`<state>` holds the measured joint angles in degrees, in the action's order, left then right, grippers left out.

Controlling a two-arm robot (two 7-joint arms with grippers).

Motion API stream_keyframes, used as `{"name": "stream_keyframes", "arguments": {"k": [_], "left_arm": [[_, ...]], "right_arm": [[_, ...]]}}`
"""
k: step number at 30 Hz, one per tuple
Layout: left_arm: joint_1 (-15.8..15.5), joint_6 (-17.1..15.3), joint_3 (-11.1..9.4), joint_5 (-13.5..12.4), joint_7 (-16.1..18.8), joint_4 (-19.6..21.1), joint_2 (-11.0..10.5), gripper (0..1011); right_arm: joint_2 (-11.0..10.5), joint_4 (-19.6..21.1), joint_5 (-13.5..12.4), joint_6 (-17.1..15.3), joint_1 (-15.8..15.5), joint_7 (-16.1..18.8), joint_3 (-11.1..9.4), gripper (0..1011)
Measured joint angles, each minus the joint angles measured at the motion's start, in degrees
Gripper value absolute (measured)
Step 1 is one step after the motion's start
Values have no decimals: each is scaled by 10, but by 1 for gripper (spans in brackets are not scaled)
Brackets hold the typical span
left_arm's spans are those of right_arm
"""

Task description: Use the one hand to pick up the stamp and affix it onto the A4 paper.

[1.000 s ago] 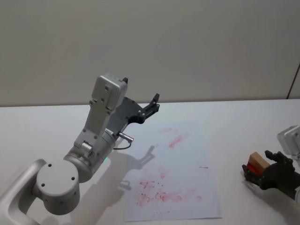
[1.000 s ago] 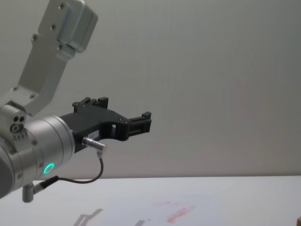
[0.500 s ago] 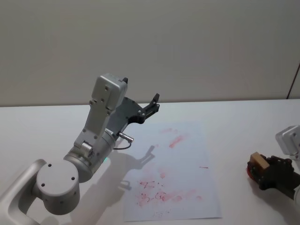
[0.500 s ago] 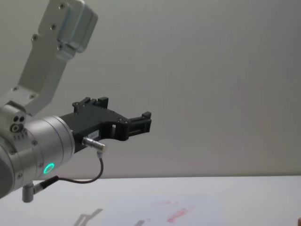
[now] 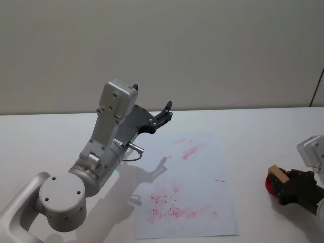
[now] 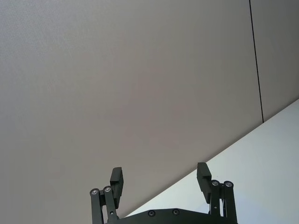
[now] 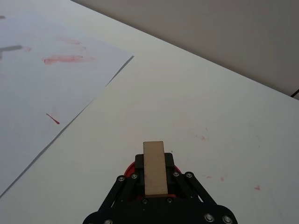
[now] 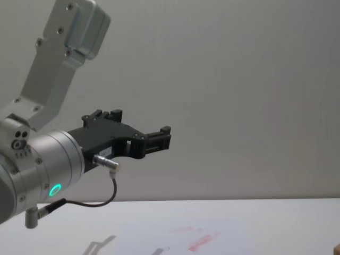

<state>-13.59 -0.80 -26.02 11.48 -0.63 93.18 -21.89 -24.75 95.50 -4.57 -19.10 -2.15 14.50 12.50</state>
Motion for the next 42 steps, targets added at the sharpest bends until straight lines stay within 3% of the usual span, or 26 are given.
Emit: {"name": "stream_keyframes", "arguments": {"k": [12, 24, 32, 42], "left_arm": [[0, 0, 0, 0, 0, 0, 0, 1001], [0, 0, 0, 0, 0, 0, 0, 1001], [0, 0, 0, 0, 0, 0, 0, 1001], [0, 0, 0, 0, 0, 0, 0, 1001]], "right_arm": [[10, 12, -13, 26, 16, 35, 4, 218], [51, 10, -30, 41, 56, 101, 28, 218], [87, -29, -6, 33, 91, 137, 54, 218], [122, -79, 29, 22, 121, 153, 80, 218]]}}
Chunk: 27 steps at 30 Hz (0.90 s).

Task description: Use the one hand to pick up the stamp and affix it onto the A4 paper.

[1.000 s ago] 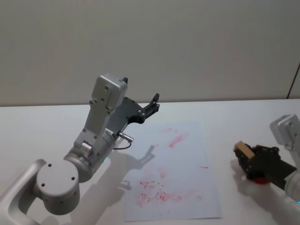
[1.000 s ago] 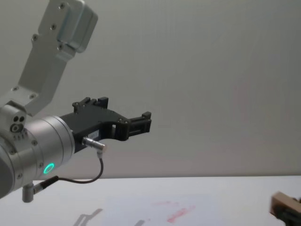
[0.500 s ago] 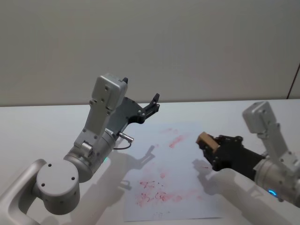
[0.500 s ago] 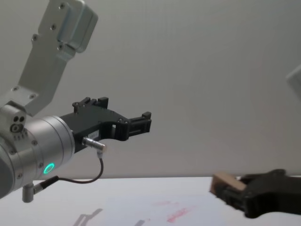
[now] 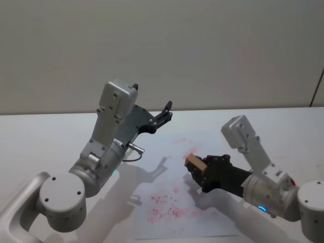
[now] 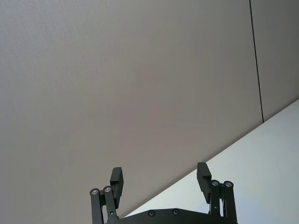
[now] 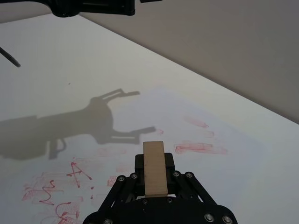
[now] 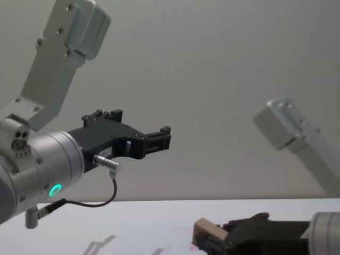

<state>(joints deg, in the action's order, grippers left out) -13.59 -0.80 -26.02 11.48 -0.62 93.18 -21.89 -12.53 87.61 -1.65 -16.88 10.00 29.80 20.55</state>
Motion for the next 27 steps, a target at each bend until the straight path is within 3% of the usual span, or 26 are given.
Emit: {"name": "stream_keyframes", "arguments": {"k": [10, 27], "left_arm": [[0, 0, 0, 0, 0, 0, 0, 1001], [0, 0, 0, 0, 0, 0, 0, 1001]], "right_arm": [[22, -33, 13, -18, 13, -14, 17, 218], [32, -52, 1, -45, 9, -50, 26, 218]]}}
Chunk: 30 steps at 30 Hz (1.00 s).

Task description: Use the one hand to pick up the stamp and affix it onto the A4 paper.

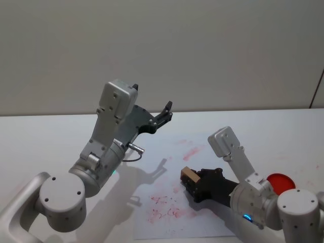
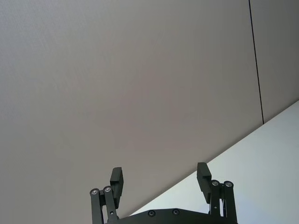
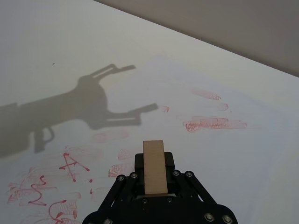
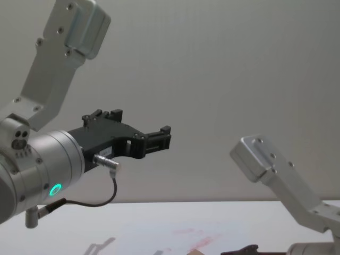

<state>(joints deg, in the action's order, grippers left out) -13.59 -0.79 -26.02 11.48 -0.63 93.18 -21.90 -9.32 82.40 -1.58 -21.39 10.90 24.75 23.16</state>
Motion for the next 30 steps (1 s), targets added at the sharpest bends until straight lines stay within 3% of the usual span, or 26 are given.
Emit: {"name": "stream_keyframes", "arguments": {"k": [18, 30], "left_arm": [[0, 0, 0, 0, 0, 0, 0, 1001], [0, 0, 0, 0, 0, 0, 0, 1001]], "right_arm": [[4, -8, -16, 10, 1, -18, 0, 218], [-3, 56, -67, 28, 10, -39, -24, 218]]}}
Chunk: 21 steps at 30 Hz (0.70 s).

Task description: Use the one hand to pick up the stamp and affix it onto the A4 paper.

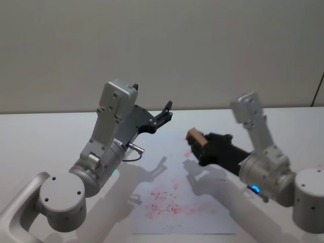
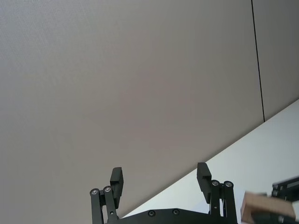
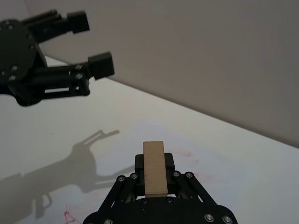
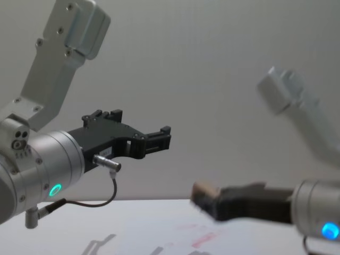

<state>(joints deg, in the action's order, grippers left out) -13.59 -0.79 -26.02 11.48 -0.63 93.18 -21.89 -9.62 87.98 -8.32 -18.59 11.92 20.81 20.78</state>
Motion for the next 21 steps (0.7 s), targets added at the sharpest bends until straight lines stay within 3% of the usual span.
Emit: {"name": "stream_keyframes", "arguments": {"k": [6, 10, 21], "left_arm": [[0, 0, 0, 0, 0, 0, 0, 1001], [0, 0, 0, 0, 0, 0, 0, 1001], [0, 0, 0, 0, 0, 0, 0, 1001]], "right_arm": [[-22, 39, -31, -8, -12, -22, -21, 218], [-48, 65, -49, -20, -30, -40, -41, 218], [-112, 103, -72, -43, -79, -72, -81, 218]]}}
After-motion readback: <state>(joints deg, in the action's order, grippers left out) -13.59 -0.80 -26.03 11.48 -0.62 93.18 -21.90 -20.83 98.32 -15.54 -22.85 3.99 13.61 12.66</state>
